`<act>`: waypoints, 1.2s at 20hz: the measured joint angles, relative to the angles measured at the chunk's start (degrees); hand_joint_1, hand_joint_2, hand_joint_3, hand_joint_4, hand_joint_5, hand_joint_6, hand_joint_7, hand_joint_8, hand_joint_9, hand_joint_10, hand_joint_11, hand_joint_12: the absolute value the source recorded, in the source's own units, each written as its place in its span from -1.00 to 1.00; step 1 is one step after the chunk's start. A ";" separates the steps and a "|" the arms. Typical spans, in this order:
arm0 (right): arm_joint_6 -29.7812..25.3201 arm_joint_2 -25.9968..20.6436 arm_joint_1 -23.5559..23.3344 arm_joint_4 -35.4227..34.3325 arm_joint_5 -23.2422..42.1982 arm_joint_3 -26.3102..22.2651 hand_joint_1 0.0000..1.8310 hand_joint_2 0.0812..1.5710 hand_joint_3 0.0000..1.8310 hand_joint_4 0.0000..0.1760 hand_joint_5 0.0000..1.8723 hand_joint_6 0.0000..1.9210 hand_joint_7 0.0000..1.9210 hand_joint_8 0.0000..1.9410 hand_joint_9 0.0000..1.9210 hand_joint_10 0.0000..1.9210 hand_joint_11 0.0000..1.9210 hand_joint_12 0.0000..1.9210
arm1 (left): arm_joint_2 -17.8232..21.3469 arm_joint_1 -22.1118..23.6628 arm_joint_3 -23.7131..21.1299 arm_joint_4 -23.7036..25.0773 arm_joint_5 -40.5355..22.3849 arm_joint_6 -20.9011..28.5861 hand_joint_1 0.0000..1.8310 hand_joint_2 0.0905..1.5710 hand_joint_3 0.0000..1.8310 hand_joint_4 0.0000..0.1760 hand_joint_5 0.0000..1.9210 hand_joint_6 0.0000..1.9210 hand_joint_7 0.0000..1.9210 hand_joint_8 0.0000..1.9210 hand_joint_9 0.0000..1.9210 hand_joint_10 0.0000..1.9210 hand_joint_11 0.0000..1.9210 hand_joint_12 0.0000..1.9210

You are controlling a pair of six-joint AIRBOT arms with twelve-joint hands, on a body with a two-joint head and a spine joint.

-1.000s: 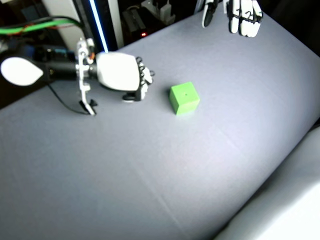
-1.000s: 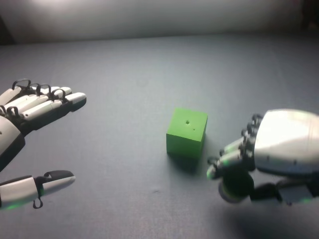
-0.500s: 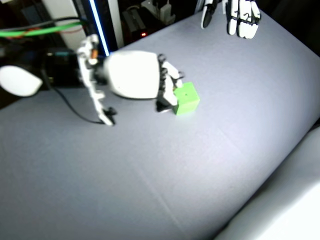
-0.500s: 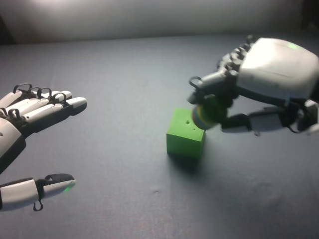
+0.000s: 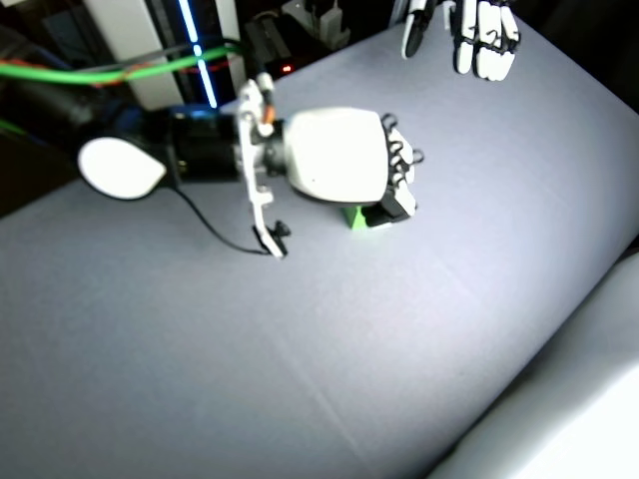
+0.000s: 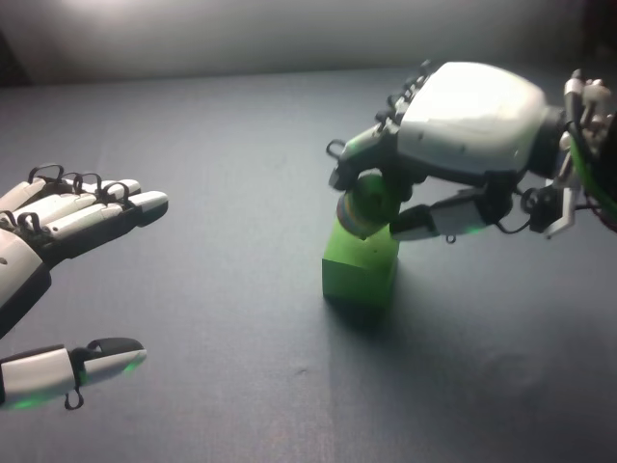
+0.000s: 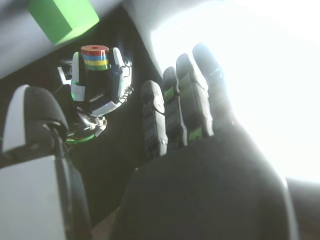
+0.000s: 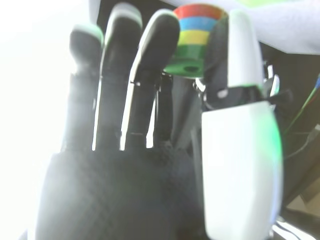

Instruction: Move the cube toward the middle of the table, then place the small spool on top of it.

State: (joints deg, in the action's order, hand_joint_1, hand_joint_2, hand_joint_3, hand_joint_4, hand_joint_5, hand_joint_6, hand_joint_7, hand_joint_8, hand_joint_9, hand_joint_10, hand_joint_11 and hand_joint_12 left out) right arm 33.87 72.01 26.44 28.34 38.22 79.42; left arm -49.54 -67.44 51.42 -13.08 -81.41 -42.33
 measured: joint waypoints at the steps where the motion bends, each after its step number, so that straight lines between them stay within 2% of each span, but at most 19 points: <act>1: 0.00 0.17 0.00 0.42 -0.44 0.00 0.33 0.27 -1.00 -1.00 0.20 -0.25 0.39 -0.56 0.24 0.07 0.03 0.62 | 0.00 0.00 0.00 -0.02 -0.02 0.00 -0.01 0.25 -1.00 -0.21 -0.64 -1.00 -0.70 -1.00 -0.70 -1.00 -0.95 -0.25; 2: 0.00 0.28 0.00 1.07 -1.11 0.00 0.31 0.28 -1.00 -1.00 0.22 -0.27 0.33 -0.38 0.20 0.22 0.03 0.67 | 0.00 0.00 0.00 0.07 -0.02 0.00 -0.01 0.26 -1.00 -0.23 -0.64 -1.00 -0.70 -1.00 -0.70 -1.00 -0.95 -0.25; 4: 0.00 0.26 0.00 1.14 -1.38 -0.02 0.41 0.29 -1.00 -1.00 0.22 -0.48 0.23 -0.08 0.19 0.17 0.06 0.59 | 0.00 0.00 0.00 0.20 0.00 0.09 -0.01 0.26 -1.00 -0.21 -0.64 -1.00 -0.70 -1.00 -0.71 -1.00 -0.95 -0.25; 6: -0.02 0.26 -0.09 2.03 -1.73 -0.17 0.30 0.30 -1.00 -1.00 0.19 -0.23 0.06 0.04 0.03 0.49 -0.03 0.80 | -0.02 0.00 0.00 0.17 0.00 0.15 -0.02 0.26 -1.00 -0.24 -0.64 -1.00 -0.71 -1.00 -0.71 -1.00 -0.95 -0.26; 7: 0.00 0.20 -0.20 2.47 -1.84 -0.35 0.29 0.31 -1.00 -1.00 0.16 -0.18 0.03 0.06 0.01 0.50 -0.04 0.81 | -0.09 0.00 0.00 0.15 -0.04 0.15 -0.03 0.25 -1.00 -0.15 -0.63 -1.00 -0.69 -1.00 -0.70 -1.00 -0.93 -0.25; 8: 0.00 0.13 -0.20 2.75 -1.99 -0.61 0.28 0.34 -1.00 -1.00 0.11 -0.09 0.00 0.05 -0.03 0.51 -0.07 0.84 | -0.24 0.00 0.00 0.11 -0.04 0.15 -0.03 0.25 -1.00 -0.18 -0.63 -1.00 -0.70 -1.00 -0.71 -1.00 -0.94 -0.25; 9: 0.00 0.13 -0.20 2.80 -1.99 -0.68 0.29 0.31 -1.00 -1.00 0.16 -0.18 0.02 0.26 0.02 0.70 0.00 0.97 | -0.31 0.00 0.00 0.09 0.09 0.17 -0.02 0.26 -1.00 -0.13 -0.63 -1.00 -0.70 -1.00 -0.71 -1.00 -0.94 -0.26; 10: 0.00 0.15 -0.20 2.80 -2.05 -0.76 0.29 0.32 -1.00 -1.00 0.16 -0.17 -0.01 0.24 -0.01 0.66 -0.02 0.93 | -0.31 0.00 0.00 0.15 0.13 0.20 -0.01 0.26 -1.00 -0.12 -0.63 -1.00 -0.70 -1.00 -0.71 -1.00 -0.94 -0.26; 11: 0.00 0.13 -0.22 2.80 -2.08 -0.76 0.37 0.36 -1.00 -1.00 0.12 -0.29 0.03 0.25 -0.05 0.54 -0.09 0.85 | -0.31 0.00 0.00 0.13 0.13 0.20 0.01 0.26 -1.00 -0.08 -0.63 -1.00 -0.70 -1.00 -0.71 -1.00 -0.94 -0.26; 12: 0.00 0.13 -0.22 2.80 -2.12 -0.74 0.38 0.35 -1.00 -1.00 0.16 -0.35 0.07 0.18 -0.07 0.37 -0.15 0.73 | -0.31 0.00 0.00 0.11 0.15 0.20 0.01 0.26 -1.00 -0.16 -0.63 -1.00 -0.70 -1.00 -0.71 -1.00 -0.94 -0.26; 13: 0.00 0.11 -0.22 2.80 -2.12 -0.76 0.36 0.35 -1.00 -1.00 0.09 -0.18 0.11 0.03 -0.05 0.15 -0.18 0.55 | -0.31 0.00 0.00 0.11 0.17 0.20 0.02 0.26 -1.00 -0.17 -0.63 -1.00 -0.70 -1.00 -0.72 -1.00 -0.94 -0.25; 14: 0.00 0.11 -0.22 2.80 -2.12 -0.76 0.35 0.35 -1.00 -1.00 0.06 -0.11 0.12 -0.02 -0.01 0.03 -0.17 0.49 | -0.31 0.00 0.00 0.11 0.17 0.20 0.02 0.26 -1.00 -0.14 -0.63 -1.00 -0.71 -1.00 -0.72 -1.00 -0.94 -0.26; 15: 0.00 0.11 -0.22 2.80 -2.12 -0.76 0.35 0.35 -1.00 -1.00 0.04 -0.02 0.18 -0.17 0.05 -0.20 -0.14 0.32 | -0.31 0.00 0.00 0.09 0.17 0.20 0.00 0.26 -1.00 -0.04 -0.63 -1.00 -0.70 -1.00 -0.71 -1.00 -0.94 -0.25; 17: 0.00 0.11 -0.22 2.80 -2.14 -0.76 0.36 0.34 -1.00 -1.00 0.02 0.00 0.21 -0.23 0.10 -0.34 -0.21 0.38 | -0.33 0.00 0.00 0.09 0.20 0.22 0.01 0.27 -1.00 -0.07 -0.63 -1.00 -0.70 -1.00 -0.71 -1.00 -0.94 -0.26; 18: 0.00 0.11 -0.22 2.80 -2.14 -0.76 0.37 0.33 -1.00 -1.00 0.02 0.01 0.26 -0.32 0.17 -0.49 -0.18 0.32 | -0.35 0.00 0.00 0.09 0.17 0.24 0.00 0.27 -1.00 -0.10 -0.63 -1.00 -0.70 -1.00 -0.71 -1.00 -0.94 -0.26; 20: 0.00 0.11 -0.22 2.82 -2.14 -0.74 0.38 0.34 -1.00 -1.00 -0.01 0.02 0.26 -0.29 0.23 -0.67 -0.21 0.31 | -0.37 0.00 0.00 0.11 0.26 0.33 0.02 0.27 -1.00 -0.15 -0.64 -1.00 -0.71 -1.00 -0.72 -1.00 -0.95 -0.26; 21: 0.00 0.11 -0.22 2.82 -2.19 -0.70 0.36 0.36 -1.00 -1.00 -0.02 0.06 0.18 -0.17 0.17 -0.75 -0.29 0.28 | -0.37 0.00 0.00 0.09 0.28 0.37 0.01 0.26 -1.00 -0.09 -0.63 -1.00 -0.70 -1.00 -0.71 -0.99 -0.94 -0.26; 22: 0.00 0.11 -0.22 2.80 -2.25 -0.70 0.34 0.39 -1.00 -1.00 -0.05 0.11 0.12 -0.07 0.12 -0.80 -0.37 0.26 | -0.37 0.00 0.00 0.07 0.35 0.37 0.01 0.26 -1.00 -0.12 -0.63 -1.00 -0.70 -1.00 -0.71 -1.00 -0.94 -0.26; 24: -0.02 0.11 -0.24 2.80 -2.36 -0.50 0.34 0.42 -1.00 -1.00 -0.09 0.13 0.07 0.04 0.12 -0.85 -0.37 0.25 | -0.37 0.00 0.00 0.07 0.42 0.37 -0.01 0.26 -1.00 -0.13 -0.63 -1.00 -0.70 -1.00 -0.72 -1.00 -0.94 -0.26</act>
State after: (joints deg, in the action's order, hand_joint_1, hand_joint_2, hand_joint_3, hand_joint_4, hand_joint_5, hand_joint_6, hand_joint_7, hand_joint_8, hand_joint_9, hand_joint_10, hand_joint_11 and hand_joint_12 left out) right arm 33.85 72.12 26.20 31.14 35.86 78.91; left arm -49.91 -67.44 51.42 -13.02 -80.99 -41.95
